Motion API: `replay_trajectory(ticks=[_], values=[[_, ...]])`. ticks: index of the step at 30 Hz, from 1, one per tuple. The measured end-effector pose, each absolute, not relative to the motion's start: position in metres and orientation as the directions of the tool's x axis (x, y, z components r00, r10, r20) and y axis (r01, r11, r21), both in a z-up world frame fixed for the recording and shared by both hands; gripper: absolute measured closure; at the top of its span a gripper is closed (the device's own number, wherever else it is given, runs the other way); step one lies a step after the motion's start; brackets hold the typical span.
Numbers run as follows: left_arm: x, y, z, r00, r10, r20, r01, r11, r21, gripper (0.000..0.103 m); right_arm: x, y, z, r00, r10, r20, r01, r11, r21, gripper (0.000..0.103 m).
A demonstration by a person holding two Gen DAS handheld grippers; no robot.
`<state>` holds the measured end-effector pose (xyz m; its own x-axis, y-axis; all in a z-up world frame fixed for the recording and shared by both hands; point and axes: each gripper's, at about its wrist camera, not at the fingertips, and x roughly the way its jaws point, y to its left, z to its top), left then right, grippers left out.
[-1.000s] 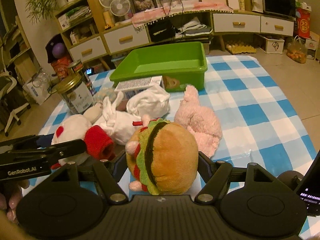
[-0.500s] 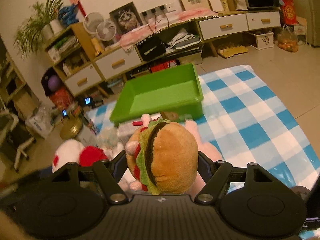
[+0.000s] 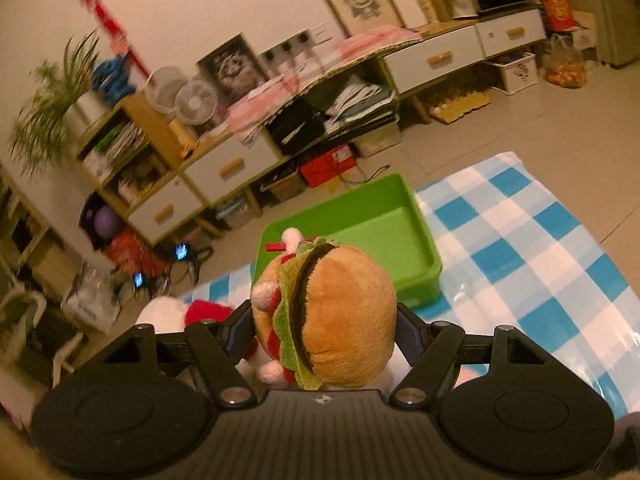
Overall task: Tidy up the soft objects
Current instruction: 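Carry both plushes into the green bin and open both tools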
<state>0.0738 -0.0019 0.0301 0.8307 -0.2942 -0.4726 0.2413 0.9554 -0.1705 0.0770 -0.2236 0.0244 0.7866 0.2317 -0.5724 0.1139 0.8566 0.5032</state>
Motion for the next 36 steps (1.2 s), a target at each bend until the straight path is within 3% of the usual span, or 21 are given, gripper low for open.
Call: replay_trajectory(ticks=[8, 19, 26, 36], values=[[0.135, -0.001, -0.003, 0.836, -0.262, -0.482, 0.168, 0.959, -0.230, 0.039, 0.123, -0.229, 0.008, 0.846, 0.230, -0.481, 0.080, 0.838, 0.540, 0.072], [0.171, -0.017, -0.053, 0.806, -0.209, -0.553, 0.136, 0.976, -0.170, 0.038, 0.169, -0.218, -0.054, 0.789, 0.133, -0.599, 0.187, 0.878, 0.441, 0.072], [0.176, -0.022, -0.061, 0.798, -0.195, -0.571, 0.112, 0.978, -0.178, 0.034, 0.172, -0.219, -0.062, 0.786, 0.118, -0.606, 0.200, 0.880, 0.431, 0.069], [0.176, -0.028, -0.054, 0.794, -0.198, -0.574, 0.132, 0.979, -0.156, 0.016, 0.168, -0.220, -0.058, 0.782, 0.112, -0.613, 0.221, 0.870, 0.440, 0.056]])
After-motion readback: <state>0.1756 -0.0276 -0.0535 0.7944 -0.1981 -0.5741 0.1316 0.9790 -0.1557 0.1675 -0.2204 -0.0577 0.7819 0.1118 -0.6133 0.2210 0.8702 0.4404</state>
